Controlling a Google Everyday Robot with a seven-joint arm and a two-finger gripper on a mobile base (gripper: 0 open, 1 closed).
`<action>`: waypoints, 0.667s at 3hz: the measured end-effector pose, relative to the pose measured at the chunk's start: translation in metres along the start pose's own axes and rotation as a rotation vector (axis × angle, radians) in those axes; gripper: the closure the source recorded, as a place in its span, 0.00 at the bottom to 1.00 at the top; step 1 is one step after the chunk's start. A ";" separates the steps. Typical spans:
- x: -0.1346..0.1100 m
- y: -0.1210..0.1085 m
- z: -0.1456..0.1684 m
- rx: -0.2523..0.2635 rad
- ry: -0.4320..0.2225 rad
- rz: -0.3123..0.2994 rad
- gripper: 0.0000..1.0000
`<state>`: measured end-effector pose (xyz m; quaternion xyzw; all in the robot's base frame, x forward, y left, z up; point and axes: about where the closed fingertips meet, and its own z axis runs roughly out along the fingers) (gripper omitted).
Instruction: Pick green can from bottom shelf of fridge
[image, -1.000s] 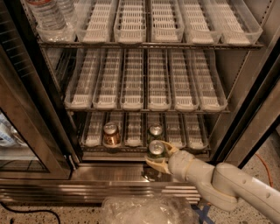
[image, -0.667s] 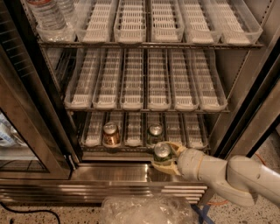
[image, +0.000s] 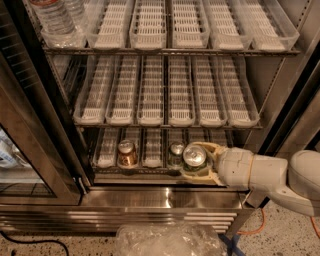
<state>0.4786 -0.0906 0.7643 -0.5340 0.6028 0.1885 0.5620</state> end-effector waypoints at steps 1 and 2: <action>-0.028 -0.005 -0.006 -0.045 -0.060 0.027 1.00; -0.031 -0.002 -0.006 -0.058 -0.069 0.031 1.00</action>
Offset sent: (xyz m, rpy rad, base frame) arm -0.0042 0.0048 0.0254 0.0478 0.0166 0.0486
